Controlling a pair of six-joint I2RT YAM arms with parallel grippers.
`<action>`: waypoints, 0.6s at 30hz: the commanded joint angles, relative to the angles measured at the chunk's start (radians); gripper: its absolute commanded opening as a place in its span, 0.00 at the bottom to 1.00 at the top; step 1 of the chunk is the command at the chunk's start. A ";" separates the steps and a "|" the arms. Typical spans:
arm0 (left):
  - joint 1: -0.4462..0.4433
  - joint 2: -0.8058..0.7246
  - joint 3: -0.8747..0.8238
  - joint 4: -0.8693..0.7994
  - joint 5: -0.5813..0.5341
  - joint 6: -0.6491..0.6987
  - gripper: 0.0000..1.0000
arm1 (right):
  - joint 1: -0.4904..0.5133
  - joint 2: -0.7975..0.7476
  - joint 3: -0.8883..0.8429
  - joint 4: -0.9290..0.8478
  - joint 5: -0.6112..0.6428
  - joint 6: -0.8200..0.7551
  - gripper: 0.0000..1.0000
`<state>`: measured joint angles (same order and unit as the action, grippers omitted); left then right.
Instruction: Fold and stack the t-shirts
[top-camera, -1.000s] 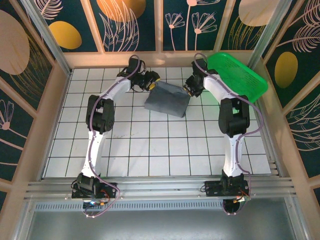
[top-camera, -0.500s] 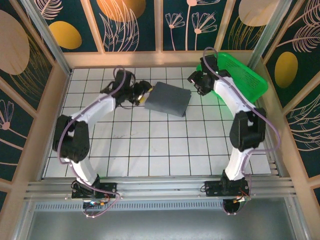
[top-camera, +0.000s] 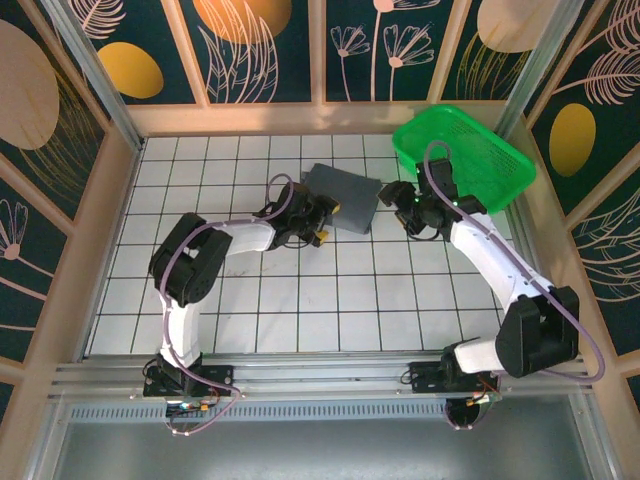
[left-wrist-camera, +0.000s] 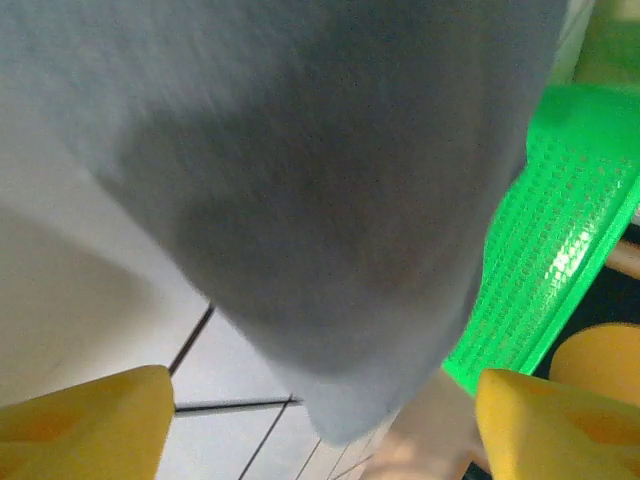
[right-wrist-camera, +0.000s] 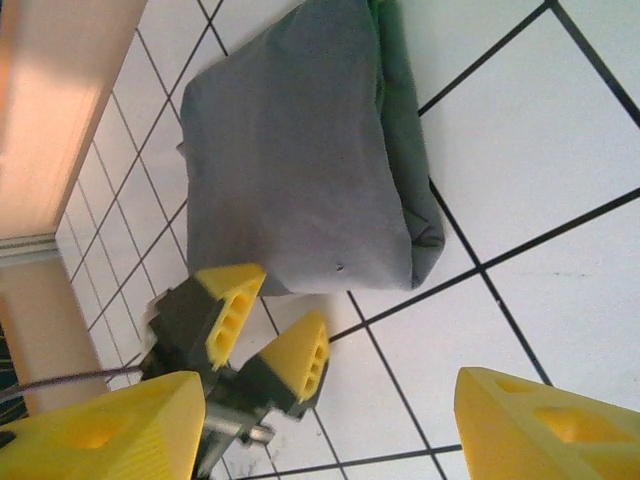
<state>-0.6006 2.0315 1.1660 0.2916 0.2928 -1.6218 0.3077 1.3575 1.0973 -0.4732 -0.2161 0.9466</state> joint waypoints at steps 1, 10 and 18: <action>0.002 0.068 0.042 0.087 -0.043 -0.096 0.71 | 0.004 -0.053 -0.010 0.033 -0.029 0.025 0.67; 0.045 0.174 0.105 0.199 -0.108 -0.157 0.00 | 0.005 -0.057 0.020 0.014 -0.030 0.026 0.67; 0.352 0.056 0.055 0.133 -0.041 0.102 0.00 | 0.005 -0.041 0.042 0.017 -0.055 -0.039 0.66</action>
<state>-0.3782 2.1628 1.2354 0.4400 0.2550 -1.6508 0.3077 1.3163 1.1099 -0.4671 -0.2409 0.9432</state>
